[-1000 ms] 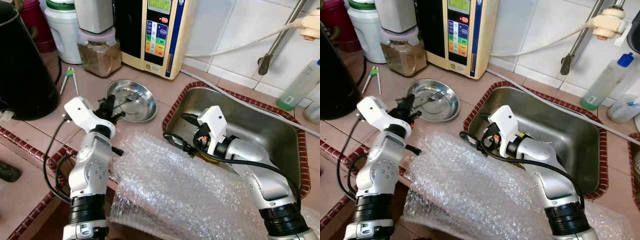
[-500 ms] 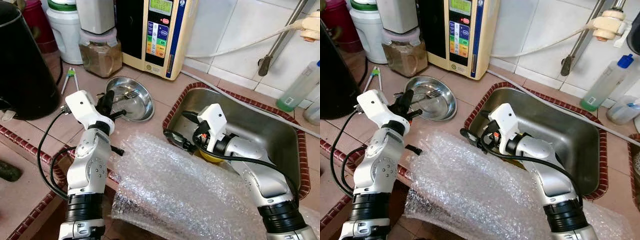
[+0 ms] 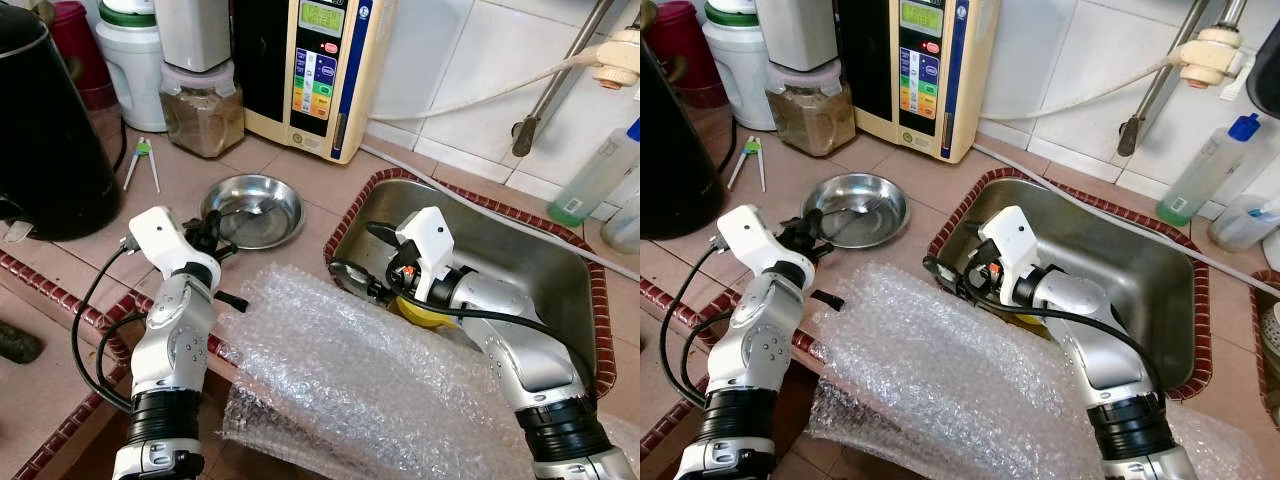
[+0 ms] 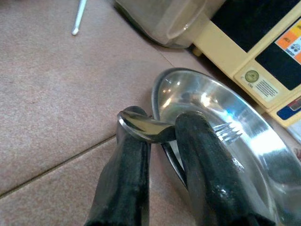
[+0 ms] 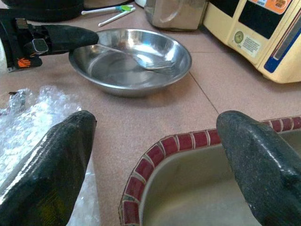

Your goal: Kitchen organization

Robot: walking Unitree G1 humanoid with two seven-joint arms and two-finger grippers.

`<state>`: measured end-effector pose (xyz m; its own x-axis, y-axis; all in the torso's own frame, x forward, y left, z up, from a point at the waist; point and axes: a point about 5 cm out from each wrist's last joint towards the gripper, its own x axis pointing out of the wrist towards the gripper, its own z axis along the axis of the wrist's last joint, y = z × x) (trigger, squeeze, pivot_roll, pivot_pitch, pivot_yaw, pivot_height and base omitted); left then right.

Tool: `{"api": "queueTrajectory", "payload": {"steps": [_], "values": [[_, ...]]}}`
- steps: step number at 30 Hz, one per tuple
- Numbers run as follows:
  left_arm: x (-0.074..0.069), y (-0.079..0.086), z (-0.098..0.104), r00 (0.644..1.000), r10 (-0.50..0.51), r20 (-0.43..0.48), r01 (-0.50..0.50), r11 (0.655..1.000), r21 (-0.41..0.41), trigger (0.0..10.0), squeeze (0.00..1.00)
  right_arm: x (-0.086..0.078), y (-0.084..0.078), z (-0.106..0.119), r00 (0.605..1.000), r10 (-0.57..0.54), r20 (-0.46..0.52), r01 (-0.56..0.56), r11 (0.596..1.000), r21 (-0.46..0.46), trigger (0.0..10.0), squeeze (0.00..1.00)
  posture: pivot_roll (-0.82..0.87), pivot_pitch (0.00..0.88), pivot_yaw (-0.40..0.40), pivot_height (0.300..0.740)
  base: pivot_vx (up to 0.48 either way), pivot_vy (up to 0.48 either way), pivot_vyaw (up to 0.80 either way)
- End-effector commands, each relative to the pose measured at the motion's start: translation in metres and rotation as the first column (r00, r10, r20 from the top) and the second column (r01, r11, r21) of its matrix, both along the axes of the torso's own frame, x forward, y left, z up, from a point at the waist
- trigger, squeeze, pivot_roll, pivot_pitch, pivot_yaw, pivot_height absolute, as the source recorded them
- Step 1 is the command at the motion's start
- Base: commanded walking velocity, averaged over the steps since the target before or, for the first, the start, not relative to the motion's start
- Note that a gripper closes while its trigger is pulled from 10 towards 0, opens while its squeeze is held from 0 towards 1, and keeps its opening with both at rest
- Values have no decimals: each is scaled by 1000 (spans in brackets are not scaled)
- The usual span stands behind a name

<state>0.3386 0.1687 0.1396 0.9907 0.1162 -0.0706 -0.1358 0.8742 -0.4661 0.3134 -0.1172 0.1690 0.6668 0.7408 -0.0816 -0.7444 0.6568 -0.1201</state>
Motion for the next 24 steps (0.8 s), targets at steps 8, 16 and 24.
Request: {"api": "queueTrajectory", "payload": {"steps": [8,16,24], "values": [[-2,0,-13,998,16,-56,-16,1000,-7,10000,1000,2,0,4,1000,-5,27,5,1000,-1,10000,0,25,51,-100,740,0,0,0],[-2,0,4,1000,7,26,-9,994,112,6000,0,2,-1,4,999,-10,30,10,1000,1,10000,0,22,56,-95,740,0,0,0],[-4,-3,15,995,-5,100,-15,980,196,0,0,3,1,4,999,-9,31,9,1000,4,10000,0,25,62,-92,740,0,0,0]]}}
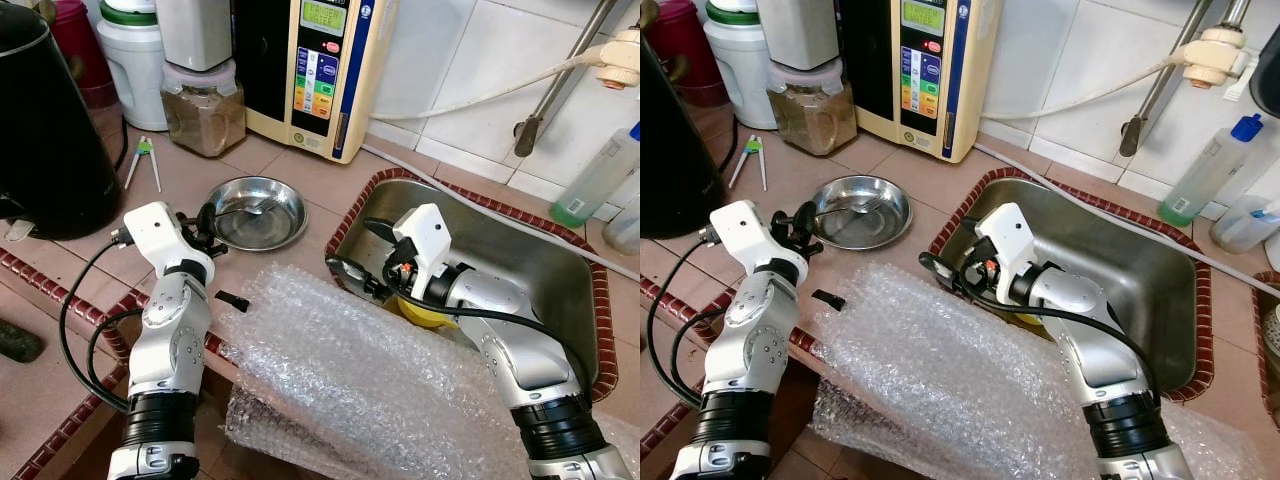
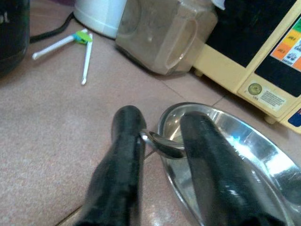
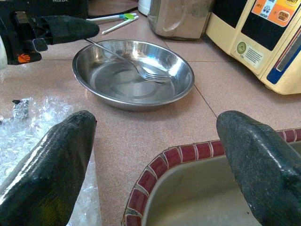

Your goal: Kitchen organization

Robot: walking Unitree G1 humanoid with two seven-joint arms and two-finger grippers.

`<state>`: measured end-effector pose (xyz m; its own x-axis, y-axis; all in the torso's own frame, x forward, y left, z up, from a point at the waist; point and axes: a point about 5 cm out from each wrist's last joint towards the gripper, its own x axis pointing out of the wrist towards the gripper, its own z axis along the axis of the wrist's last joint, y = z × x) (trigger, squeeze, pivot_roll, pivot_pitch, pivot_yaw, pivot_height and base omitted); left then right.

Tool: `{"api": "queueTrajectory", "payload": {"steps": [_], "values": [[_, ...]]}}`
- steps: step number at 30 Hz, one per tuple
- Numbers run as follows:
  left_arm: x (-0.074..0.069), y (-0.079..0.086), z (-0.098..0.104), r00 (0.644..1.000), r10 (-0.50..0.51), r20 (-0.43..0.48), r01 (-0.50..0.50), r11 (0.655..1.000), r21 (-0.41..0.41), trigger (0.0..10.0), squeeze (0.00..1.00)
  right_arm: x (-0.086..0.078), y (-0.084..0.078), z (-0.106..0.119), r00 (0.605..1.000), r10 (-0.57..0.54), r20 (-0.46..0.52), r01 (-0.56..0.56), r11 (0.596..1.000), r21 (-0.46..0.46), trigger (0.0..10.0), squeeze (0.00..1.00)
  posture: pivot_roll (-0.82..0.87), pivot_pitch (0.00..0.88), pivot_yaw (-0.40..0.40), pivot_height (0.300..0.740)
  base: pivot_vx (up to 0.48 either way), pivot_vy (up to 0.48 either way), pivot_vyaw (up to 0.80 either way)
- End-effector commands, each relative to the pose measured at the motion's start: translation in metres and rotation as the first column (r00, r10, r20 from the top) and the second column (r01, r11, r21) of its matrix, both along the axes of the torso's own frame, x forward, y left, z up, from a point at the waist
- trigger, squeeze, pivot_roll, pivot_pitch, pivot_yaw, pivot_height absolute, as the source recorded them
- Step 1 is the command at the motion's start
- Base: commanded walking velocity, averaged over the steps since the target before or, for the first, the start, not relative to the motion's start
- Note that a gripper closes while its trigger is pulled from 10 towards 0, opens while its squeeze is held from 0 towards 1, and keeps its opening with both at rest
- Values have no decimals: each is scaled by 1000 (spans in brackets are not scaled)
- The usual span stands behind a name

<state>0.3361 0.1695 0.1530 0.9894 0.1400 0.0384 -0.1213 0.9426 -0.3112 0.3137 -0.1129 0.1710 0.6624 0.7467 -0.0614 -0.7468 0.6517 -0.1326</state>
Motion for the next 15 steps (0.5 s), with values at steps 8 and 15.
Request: {"api": "queueTrajectory", "payload": {"steps": [8,15], "values": [[-2,-5,0,1000,-9,10,9,1000,-10,0,0,2,-3,1,1000,-23,8,23,1000,-1,10000,0,26,72,-87,740,0,0,0],[-1,-7,5,999,-21,39,22,1000,-21,0,0,3,-2,1,1000,-27,9,27,1000,5,10000,0,29,76,-85,740,0,0,0]]}}
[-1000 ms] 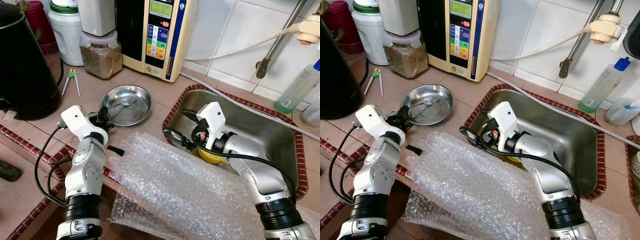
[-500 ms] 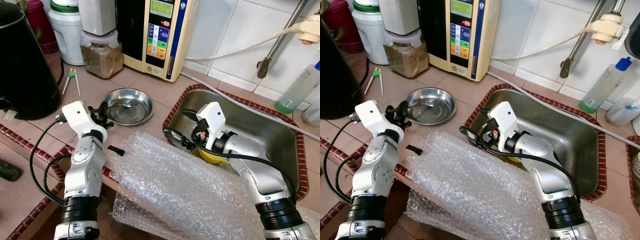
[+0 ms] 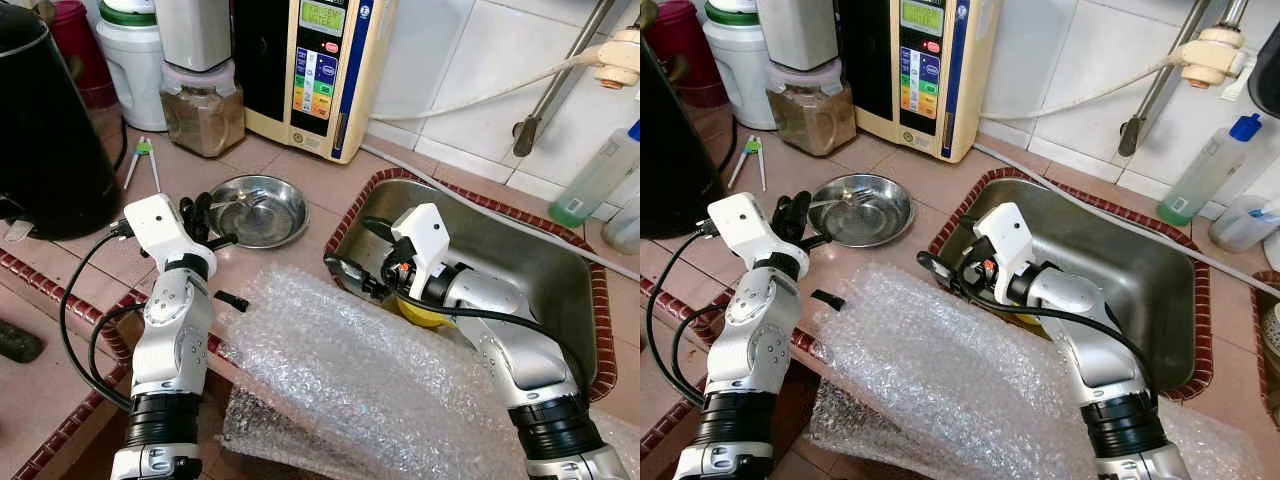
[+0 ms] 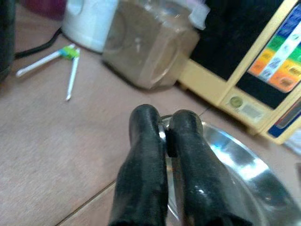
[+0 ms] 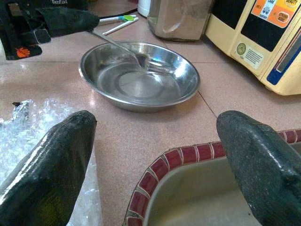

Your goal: Kitchen organization

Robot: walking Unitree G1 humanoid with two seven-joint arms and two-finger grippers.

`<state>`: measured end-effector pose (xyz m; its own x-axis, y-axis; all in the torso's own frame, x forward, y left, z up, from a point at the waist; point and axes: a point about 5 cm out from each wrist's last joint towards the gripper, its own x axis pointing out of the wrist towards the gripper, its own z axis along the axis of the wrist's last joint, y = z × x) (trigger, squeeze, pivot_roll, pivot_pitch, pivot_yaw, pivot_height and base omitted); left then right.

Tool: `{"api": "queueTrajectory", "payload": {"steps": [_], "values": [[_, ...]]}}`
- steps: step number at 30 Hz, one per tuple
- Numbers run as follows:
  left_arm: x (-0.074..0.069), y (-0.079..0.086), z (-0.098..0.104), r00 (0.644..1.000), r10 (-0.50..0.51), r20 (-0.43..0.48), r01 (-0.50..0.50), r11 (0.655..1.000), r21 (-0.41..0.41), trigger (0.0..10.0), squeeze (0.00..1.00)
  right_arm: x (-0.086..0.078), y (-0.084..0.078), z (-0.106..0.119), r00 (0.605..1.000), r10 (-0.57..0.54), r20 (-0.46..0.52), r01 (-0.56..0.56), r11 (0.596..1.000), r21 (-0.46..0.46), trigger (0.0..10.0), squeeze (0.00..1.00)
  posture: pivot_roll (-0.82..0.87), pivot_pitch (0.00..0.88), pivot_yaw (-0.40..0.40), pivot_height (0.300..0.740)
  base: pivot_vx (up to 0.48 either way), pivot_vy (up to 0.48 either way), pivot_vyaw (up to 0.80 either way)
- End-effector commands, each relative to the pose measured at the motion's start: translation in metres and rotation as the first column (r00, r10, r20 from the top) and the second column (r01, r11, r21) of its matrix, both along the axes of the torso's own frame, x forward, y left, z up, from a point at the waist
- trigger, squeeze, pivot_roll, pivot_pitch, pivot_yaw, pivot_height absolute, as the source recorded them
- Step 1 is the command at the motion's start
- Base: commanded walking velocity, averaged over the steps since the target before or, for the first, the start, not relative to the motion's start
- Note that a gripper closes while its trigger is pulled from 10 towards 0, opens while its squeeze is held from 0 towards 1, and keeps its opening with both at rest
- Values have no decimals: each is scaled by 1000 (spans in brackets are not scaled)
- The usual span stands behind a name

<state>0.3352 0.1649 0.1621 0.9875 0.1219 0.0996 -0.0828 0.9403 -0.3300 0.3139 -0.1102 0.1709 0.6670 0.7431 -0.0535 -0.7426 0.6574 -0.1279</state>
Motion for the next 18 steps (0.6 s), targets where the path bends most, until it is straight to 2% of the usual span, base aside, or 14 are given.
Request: {"api": "queueTrajectory", "payload": {"steps": [1,6,10,11,12,18], "values": [[0,-2,-4,1000,-2,-24,2,1000,-9,0,0,3,-4,1,1000,-21,8,21,1000,-4,10000,0,30,76,-85,740,0,0,0],[-1,-5,9,998,-21,60,22,1000,-12,0,0,3,-5,1,1000,-25,10,25,1000,-5,10000,0,31,80,-86,740,0,0,0],[-1,-14,31,979,-90,183,99,994,-40,0,0,9,-8,9,995,-90,51,89,996,18,10000,0,30,80,-89,740,0,0,0],[-1,-14,31,979,-90,183,99,994,-40,0,0,9,-8,9,995,-90,51,89,996,18,10000,0,30,80,-89,740,0,0,0],[0,-16,38,974,-97,204,100,995,-4,0,0,12,-9,12,993,-107,56,106,994,29,10000,0,31,79,-90,740,0,0,0],[3,-11,34,989,-57,134,54,998,27,0,0,13,-11,10,992,-113,52,112,994,19,10000,0,32,81,-90,740,0,0,0]]}}
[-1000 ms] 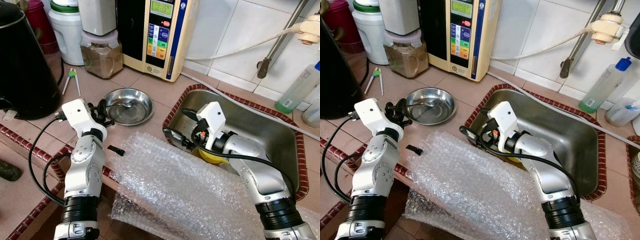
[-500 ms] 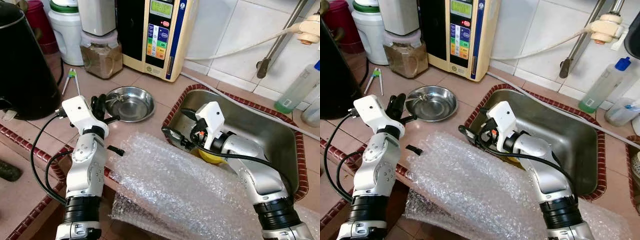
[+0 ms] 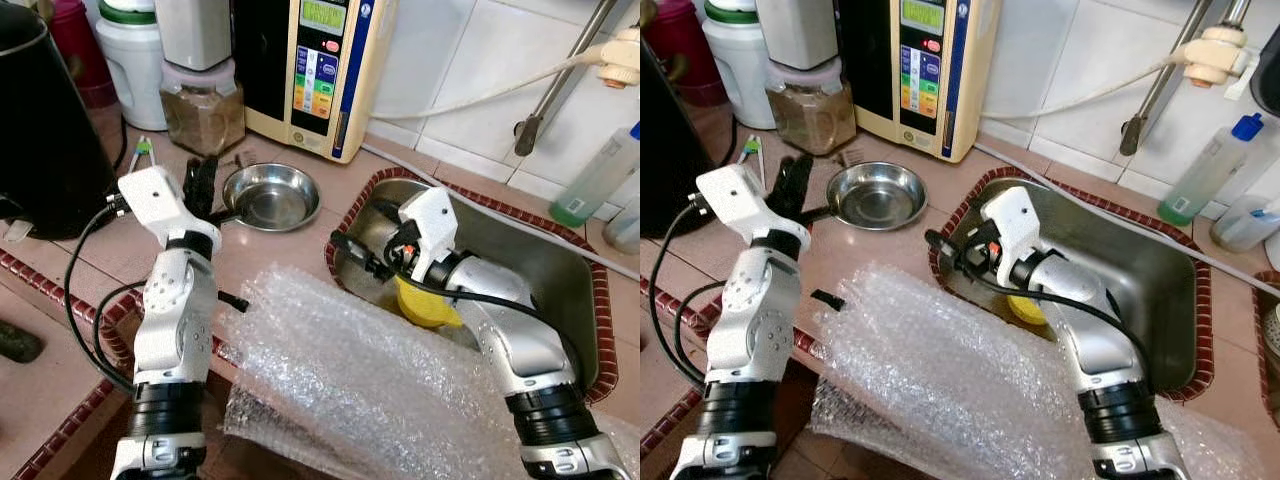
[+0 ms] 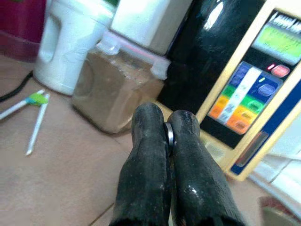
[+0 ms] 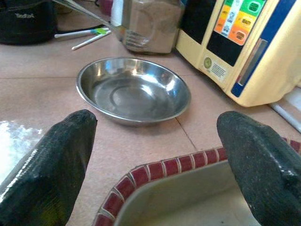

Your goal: Kitchen organization

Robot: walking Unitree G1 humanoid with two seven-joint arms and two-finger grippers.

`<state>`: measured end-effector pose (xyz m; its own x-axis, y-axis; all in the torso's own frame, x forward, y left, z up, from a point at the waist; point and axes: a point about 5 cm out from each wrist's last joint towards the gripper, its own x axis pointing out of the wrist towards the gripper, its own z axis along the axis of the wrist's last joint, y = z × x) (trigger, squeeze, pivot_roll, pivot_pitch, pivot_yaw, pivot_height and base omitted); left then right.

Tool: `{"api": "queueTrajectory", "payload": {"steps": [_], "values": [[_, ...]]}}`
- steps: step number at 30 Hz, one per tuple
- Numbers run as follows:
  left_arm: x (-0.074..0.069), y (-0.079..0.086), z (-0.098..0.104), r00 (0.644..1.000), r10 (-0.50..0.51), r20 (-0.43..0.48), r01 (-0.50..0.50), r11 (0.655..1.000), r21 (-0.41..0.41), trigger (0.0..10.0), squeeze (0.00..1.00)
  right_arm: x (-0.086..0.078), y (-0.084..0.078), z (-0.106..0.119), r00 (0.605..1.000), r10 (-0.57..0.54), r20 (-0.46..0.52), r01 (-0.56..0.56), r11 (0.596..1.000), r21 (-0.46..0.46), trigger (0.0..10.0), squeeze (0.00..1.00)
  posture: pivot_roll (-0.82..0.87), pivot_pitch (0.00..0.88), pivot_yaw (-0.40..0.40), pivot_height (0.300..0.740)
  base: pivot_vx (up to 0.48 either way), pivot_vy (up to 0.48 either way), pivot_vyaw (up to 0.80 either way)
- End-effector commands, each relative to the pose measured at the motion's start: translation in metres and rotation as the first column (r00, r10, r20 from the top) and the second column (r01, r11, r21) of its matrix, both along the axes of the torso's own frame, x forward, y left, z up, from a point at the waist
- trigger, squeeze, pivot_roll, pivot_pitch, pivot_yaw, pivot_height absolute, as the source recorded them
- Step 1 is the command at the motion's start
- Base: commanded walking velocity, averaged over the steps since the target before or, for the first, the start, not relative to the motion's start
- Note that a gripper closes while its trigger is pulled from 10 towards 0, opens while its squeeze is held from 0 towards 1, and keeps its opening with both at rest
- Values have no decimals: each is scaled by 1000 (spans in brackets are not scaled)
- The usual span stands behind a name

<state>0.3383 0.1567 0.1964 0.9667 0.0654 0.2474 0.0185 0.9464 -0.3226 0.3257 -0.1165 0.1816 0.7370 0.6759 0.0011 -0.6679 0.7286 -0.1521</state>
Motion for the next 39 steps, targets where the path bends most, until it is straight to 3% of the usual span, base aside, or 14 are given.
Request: {"api": "queueTrajectory", "payload": {"steps": [1,6,10,12,16,19,21,23,26,39], "values": [[0,-3,-1,1000,0,-14,0,1000,10,0,0,1,-5,-1,1000,-16,-3,16,1000,-5,10000,0,32,81,-90,740,0,0,0],[-3,-8,10,996,-58,75,58,998,-7,0,0,1,-6,0,999,-38,8,38,999,2,10000,0,31,83,-92,740,0,0,0],[-5,-40,40,936,-289,199,294,956,7,0,0,12,-12,17,989,-123,82,120,992,45,10000,0,31,79,-98,740,0,0,0],[-6,-47,49,906,-354,232,358,933,28,0,0,15,-17,21,984,-148,99,143,988,57,10000,0,31,77,-98,740,0,0,0],[-5,-50,54,887,-396,238,394,917,56,0,0,13,-17,24,978,-142,155,141,990,20,10000,0,29,77,-96,740,0,0,0],[-4,-58,59,821,-526,221,514,850,113,0,0,10,-17,27,961,-119,251,134,990,-46,10000,0,29,75,-93,740,0,0,0],[-4,-61,57,801,-564,198,549,825,130,0,0,11,-18,27,956,-127,265,145,988,-49,10000,0,29,75,-93,740,0,0,0],[-4,-63,55,780,-603,168,587,798,141,0,0,14,-23,33,921,-169,351,216,971,-100,10000,0,29,75,-93,740,0,0,0],[-6,-66,47,751,-651,113,630,757,173,0,0,18,-30,42,893,-213,397,263,962,-74,10000,0,28,70,-87,740,0,0,0],[-6,-66,47,751,-651,113,630,757,173,0,0,18,-30,42,893,-213,397,263,962,-74,10000,0,28,70,-87,740,0,0,0]]}}
